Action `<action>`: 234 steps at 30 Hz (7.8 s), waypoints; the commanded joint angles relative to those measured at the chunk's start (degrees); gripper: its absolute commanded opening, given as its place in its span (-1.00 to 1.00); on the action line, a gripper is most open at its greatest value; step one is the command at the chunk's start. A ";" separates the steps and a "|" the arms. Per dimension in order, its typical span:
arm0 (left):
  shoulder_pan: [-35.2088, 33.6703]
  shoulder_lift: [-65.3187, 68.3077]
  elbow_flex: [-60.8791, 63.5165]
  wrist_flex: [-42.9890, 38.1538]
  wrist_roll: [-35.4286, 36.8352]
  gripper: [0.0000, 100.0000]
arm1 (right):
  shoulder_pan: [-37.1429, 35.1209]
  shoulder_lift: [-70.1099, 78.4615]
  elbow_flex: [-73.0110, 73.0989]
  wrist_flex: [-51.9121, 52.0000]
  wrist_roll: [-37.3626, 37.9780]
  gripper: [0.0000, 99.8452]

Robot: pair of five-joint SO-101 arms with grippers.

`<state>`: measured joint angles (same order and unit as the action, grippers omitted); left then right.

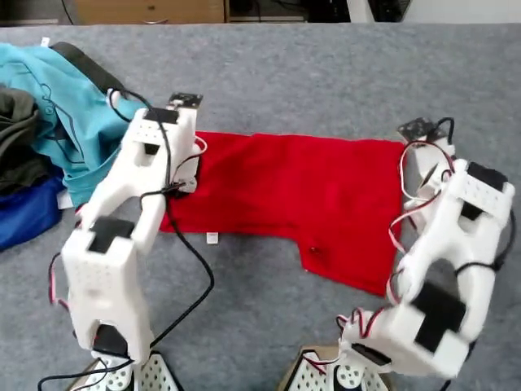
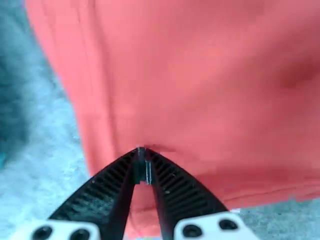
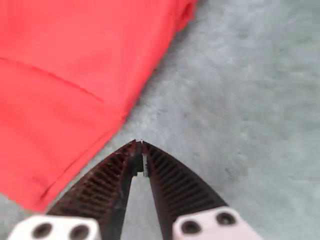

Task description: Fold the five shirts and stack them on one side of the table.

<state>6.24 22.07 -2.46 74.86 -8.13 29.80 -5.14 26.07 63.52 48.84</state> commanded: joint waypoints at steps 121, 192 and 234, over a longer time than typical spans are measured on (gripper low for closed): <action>-10.02 10.77 -4.48 -2.64 1.32 -0.77 | -1.98 2.77 15.60 -35.08 -24.35 -0.99; 42.37 36.00 -80.44 -10.64 18.11 -0.88 | 9.19 9.63 7.87 -40.70 -51.43 -0.99; 10.73 -34.24 9.23 -0.62 12.66 -0.96 | -29.49 -18.95 -3.30 4.04 -16.79 -1.00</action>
<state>20.57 -1.58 -20.04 88.48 4.35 2.29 -24.84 23.52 68.70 30.90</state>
